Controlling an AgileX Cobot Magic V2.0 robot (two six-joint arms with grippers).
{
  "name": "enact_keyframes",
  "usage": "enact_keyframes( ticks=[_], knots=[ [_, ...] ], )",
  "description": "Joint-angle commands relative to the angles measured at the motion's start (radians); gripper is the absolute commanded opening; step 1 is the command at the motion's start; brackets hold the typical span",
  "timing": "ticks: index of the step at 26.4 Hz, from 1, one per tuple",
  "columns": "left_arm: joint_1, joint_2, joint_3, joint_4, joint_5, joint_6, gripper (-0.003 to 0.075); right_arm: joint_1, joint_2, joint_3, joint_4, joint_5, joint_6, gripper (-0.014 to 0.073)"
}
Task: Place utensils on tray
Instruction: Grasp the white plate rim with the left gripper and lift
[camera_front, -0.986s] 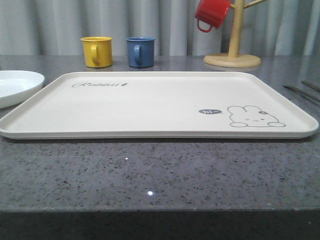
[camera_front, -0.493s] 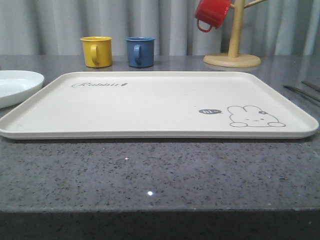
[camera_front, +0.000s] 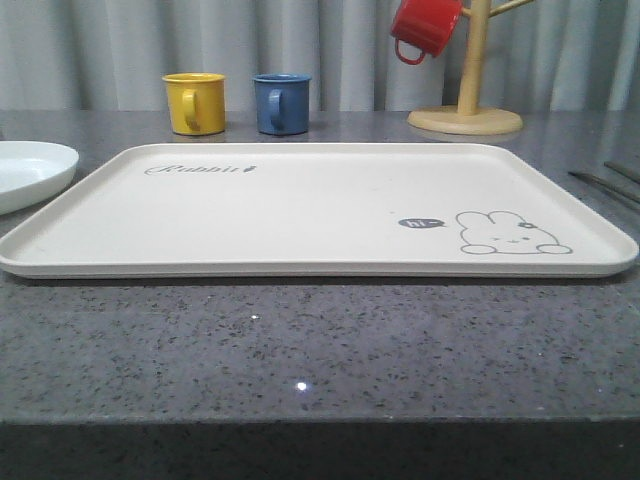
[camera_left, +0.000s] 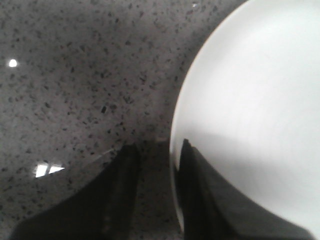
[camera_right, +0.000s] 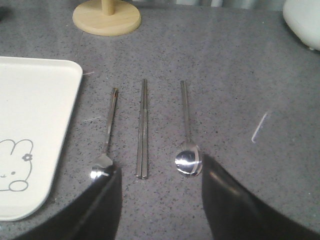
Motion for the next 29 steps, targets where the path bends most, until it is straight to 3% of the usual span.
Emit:
enact_keyframes(
  ticks=[1, 5, 19, 25, 29],
  knots=[
    [0.0, -0.033, -0.028, -0.012, -0.021, 0.0, 0.0057, -0.004, 0.012, -0.025, -0.016, -0.074, -0.005, 0.0402],
    [0.0, -0.033, -0.028, -0.014, -0.021, 0.0, -0.0018, -0.004, 0.012, -0.025, -0.016, -0.074, -0.005, 0.0402],
    [-0.041, -0.098, -0.131, -0.034, 0.056, 0.0, -0.0018, -0.004, 0.012, -0.025, -0.016, -0.074, -0.005, 0.0402],
    [-0.136, -0.106, -0.226, -0.096, 0.121, 0.0, -0.0018, -0.004, 0.012, -0.025, -0.016, -0.074, -0.005, 0.0402],
    [-0.264, -0.103, -0.242, -0.123, 0.125, 0.0, -0.0018, -0.004, 0.012, -0.025, -0.016, -0.074, -0.005, 0.0402]
  ],
)
